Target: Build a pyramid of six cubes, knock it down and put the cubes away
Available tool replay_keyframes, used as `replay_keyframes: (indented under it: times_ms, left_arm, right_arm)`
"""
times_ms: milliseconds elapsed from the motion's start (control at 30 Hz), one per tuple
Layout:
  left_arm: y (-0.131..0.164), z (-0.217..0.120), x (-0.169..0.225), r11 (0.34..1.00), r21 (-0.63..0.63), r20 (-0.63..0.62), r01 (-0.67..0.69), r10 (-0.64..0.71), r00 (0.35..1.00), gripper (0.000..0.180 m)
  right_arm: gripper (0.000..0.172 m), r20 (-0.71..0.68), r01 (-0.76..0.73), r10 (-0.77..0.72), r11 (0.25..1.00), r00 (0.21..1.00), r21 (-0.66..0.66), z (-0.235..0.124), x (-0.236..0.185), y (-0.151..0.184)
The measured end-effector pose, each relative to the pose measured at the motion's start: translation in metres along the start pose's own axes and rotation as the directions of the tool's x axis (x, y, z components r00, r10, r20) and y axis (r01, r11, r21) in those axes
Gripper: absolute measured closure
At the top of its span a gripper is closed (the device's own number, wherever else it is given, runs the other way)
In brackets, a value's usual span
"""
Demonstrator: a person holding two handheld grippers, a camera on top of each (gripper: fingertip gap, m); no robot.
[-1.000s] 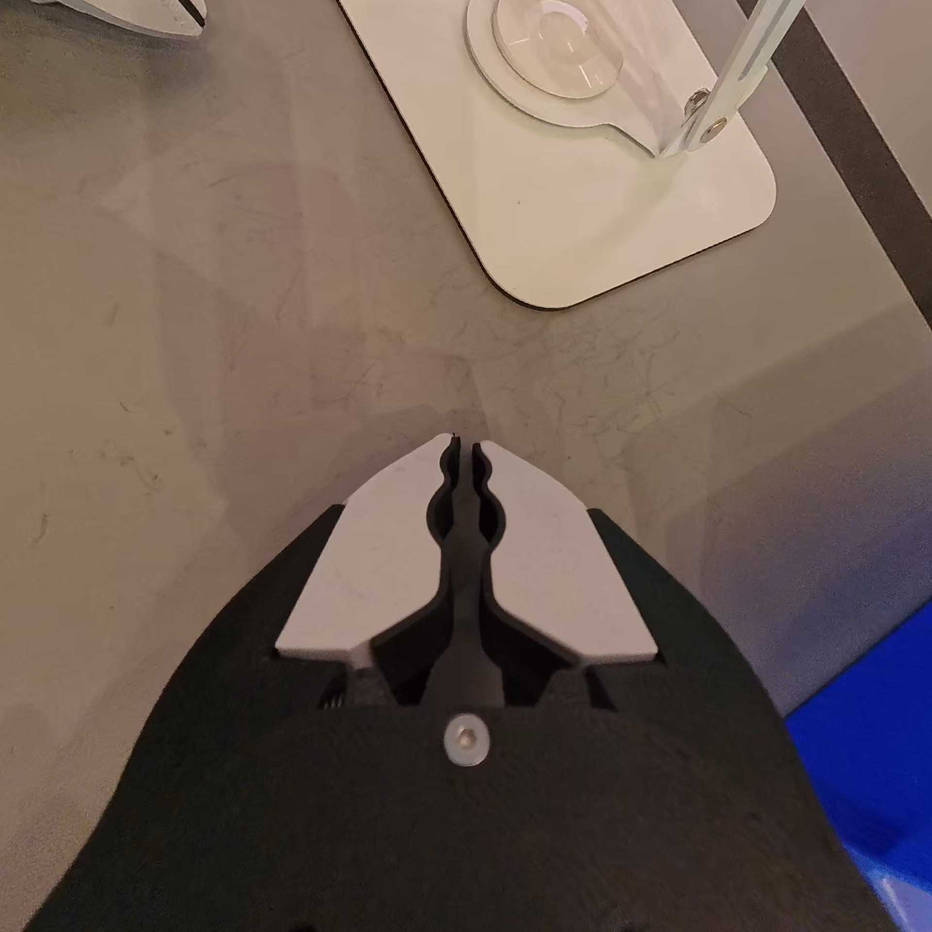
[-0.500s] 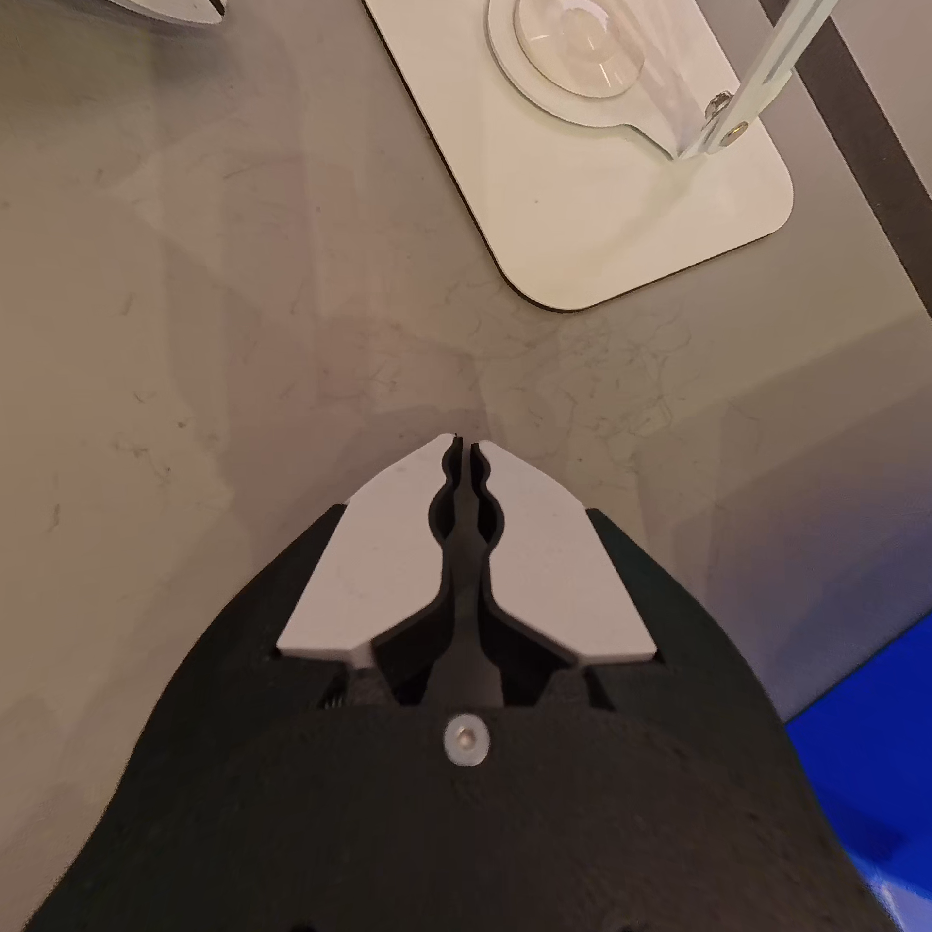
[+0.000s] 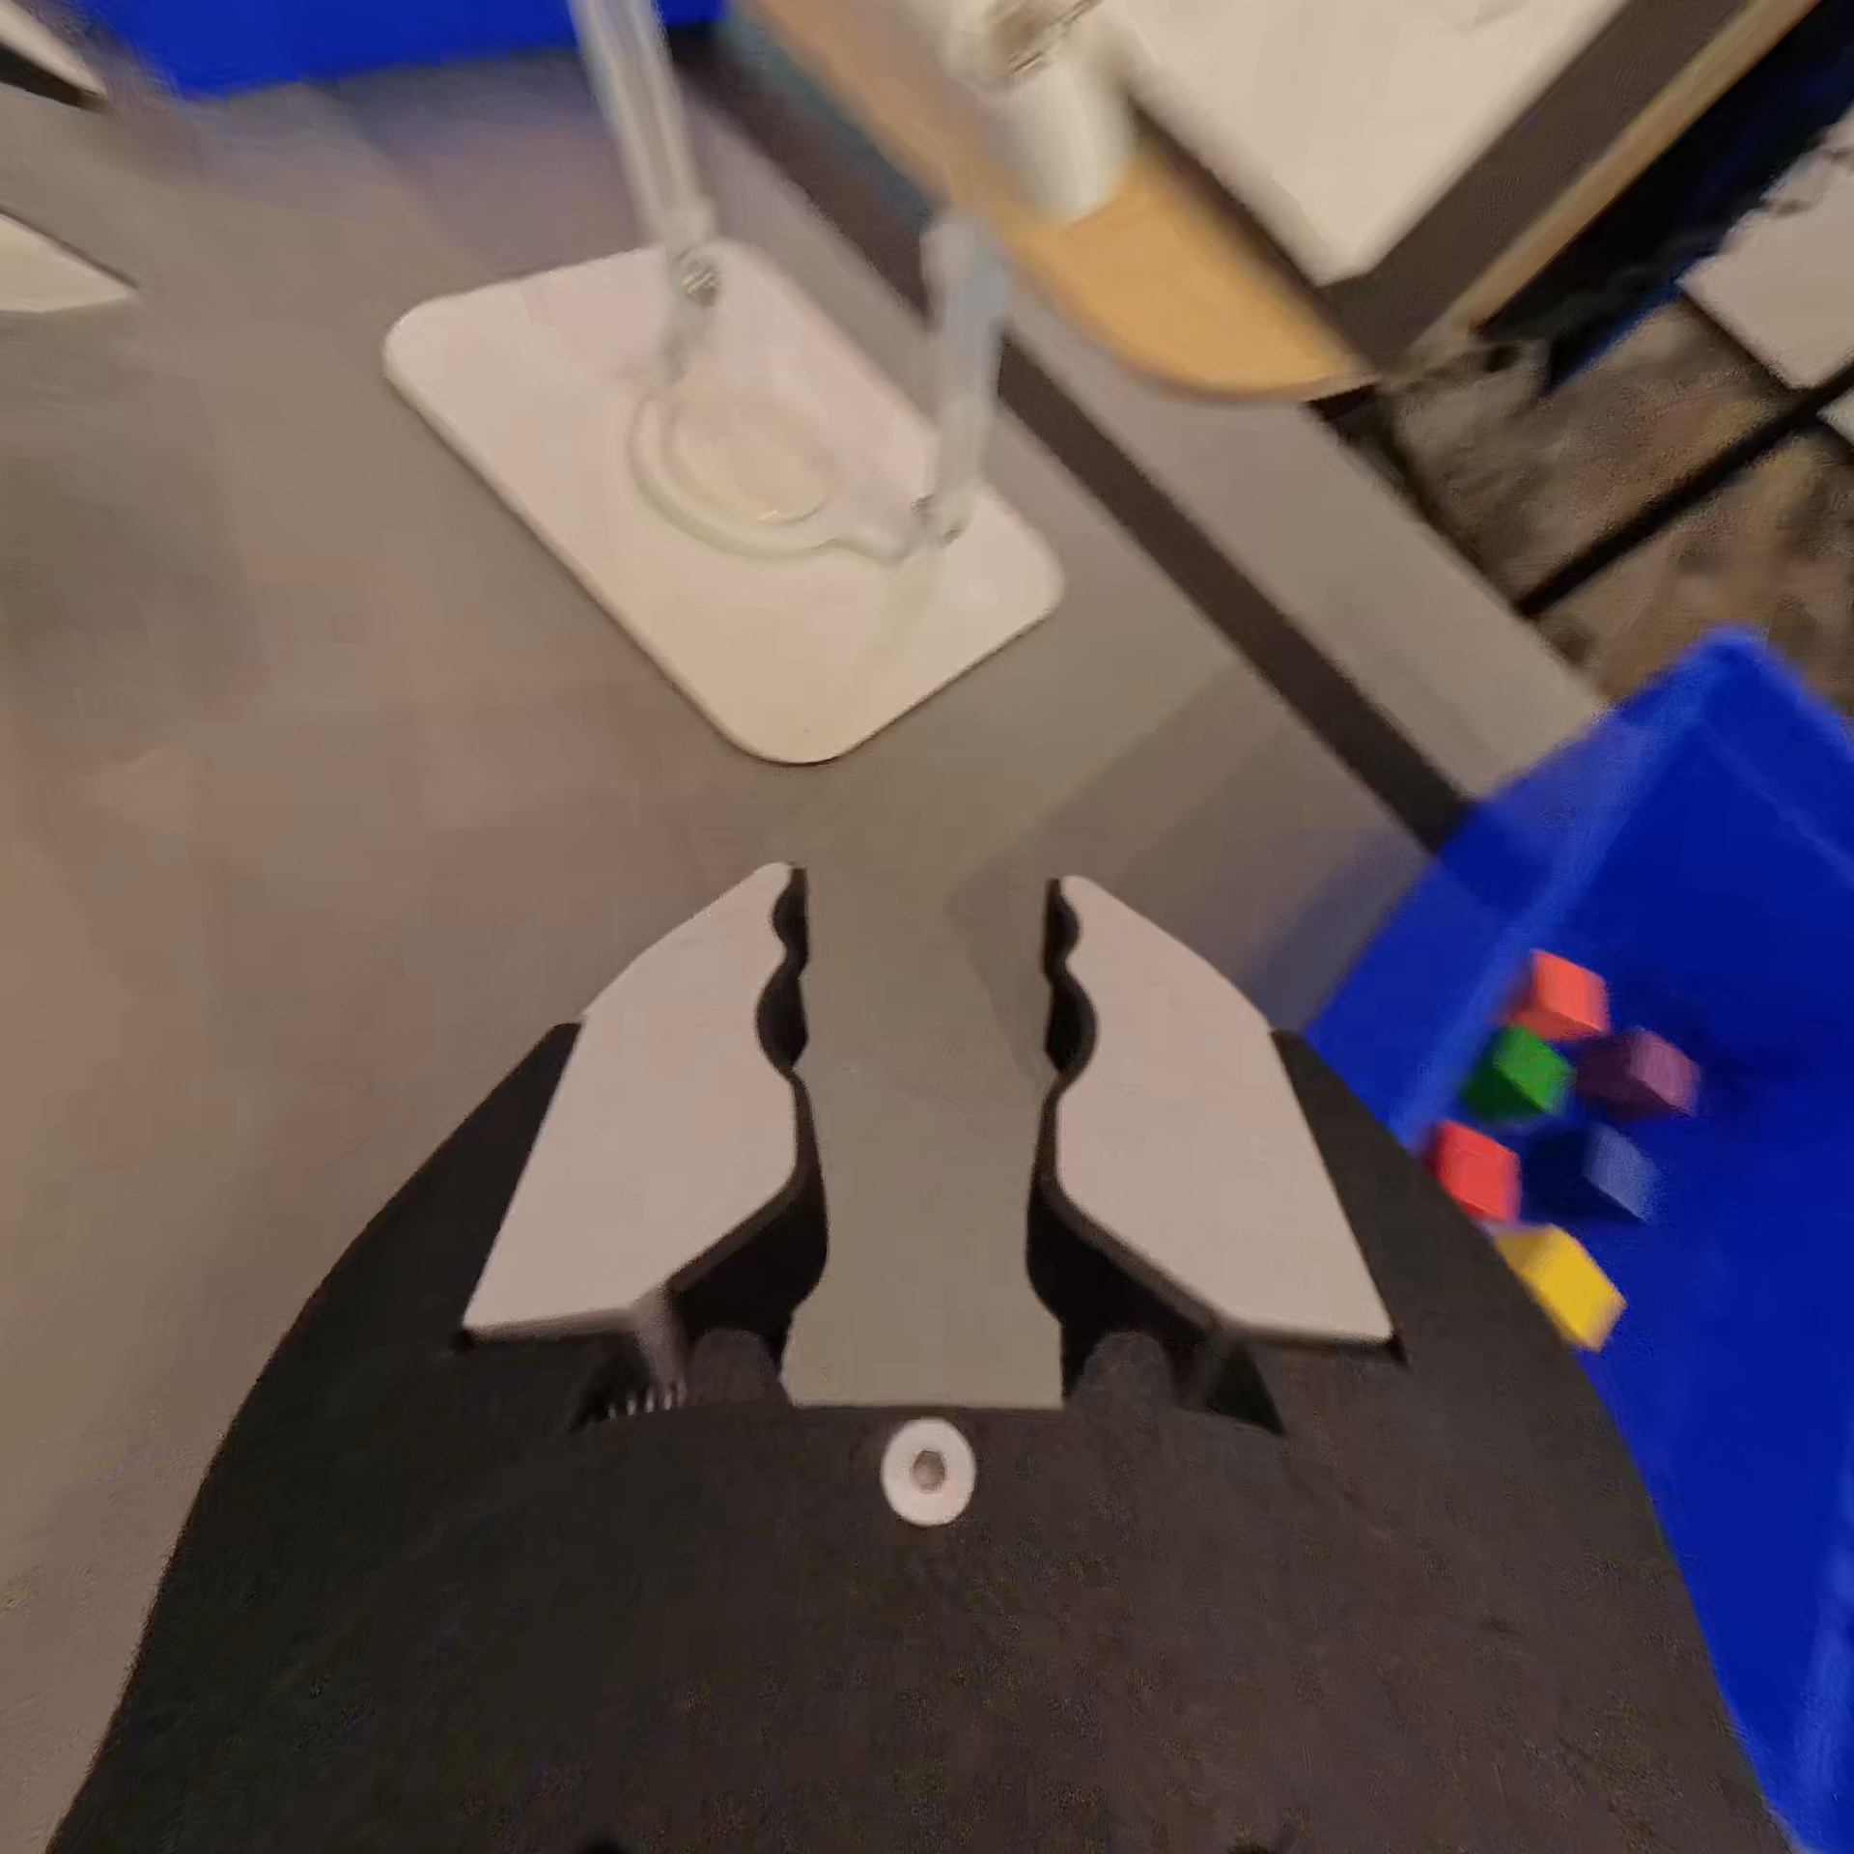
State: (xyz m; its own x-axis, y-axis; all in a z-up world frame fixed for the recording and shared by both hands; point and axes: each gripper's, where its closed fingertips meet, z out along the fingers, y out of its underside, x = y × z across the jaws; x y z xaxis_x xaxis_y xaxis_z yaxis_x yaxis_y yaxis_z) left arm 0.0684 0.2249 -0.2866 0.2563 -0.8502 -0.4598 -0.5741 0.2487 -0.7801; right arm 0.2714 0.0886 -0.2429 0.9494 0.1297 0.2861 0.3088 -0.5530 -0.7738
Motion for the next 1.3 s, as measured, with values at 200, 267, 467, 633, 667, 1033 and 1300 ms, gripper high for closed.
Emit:
replay_keyframes:
  times_ms: [200, 267, 467, 633, 667, 1033, 1300]
  left_arm:
    - [0.022, -0.064, -0.119, 0.980, 0.144, 0.312, 0.137, -0.176, 0.933, 0.122]
    - [0.047, -0.081, -0.162, 0.943, 0.192, 0.357, 0.273, -0.326, 0.875, 0.106]
    - [0.114, -0.104, -0.253, 0.805, 0.267, 0.404, 0.530, -0.593, 0.696, 0.081]
    - [0.152, -0.080, -0.277, 0.751, 0.193, 0.415, 0.631, -0.646, 0.641, 0.058]
    - [0.160, -0.076, -0.282, 0.753, 0.165, 0.442, 0.637, -0.634, 0.635, 0.051]
    - [0.195, -0.036, -0.287, 0.640, 0.061, 0.300, 0.766, -0.744, 0.597, 0.162]
    - [0.199, -0.037, -0.290, 0.660, 0.048, 0.303, 0.750, -0.725, 0.618, 0.177]
  right_arm:
    - [0.069, -0.297, -0.151, 0.160, 0.987, 0.941, 0.055, -0.094, 0.114, 0.018]
    - [0.065, -0.350, -0.232, 0.237, 0.971, 0.906, 0.059, -0.116, 0.153, 0.041]
    - [0.066, -0.435, -0.414, 0.407, 0.907, 0.803, 0.084, -0.130, 0.239, 0.112]
    - [0.066, -0.416, -0.535, 0.493, 0.845, 0.764, 0.020, -0.095, 0.263, 0.165]
    - [0.067, -0.415, -0.550, 0.501, 0.835, 0.760, 0.002, -0.088, 0.264, 0.174]
    - [0.143, -0.293, -0.584, 0.558, 0.812, 0.777, -0.002, -0.054, 0.251, 0.187]
    - [0.166, -0.306, -0.585, 0.543, 0.809, 0.782, -0.060, -0.059, 0.251, 0.190]
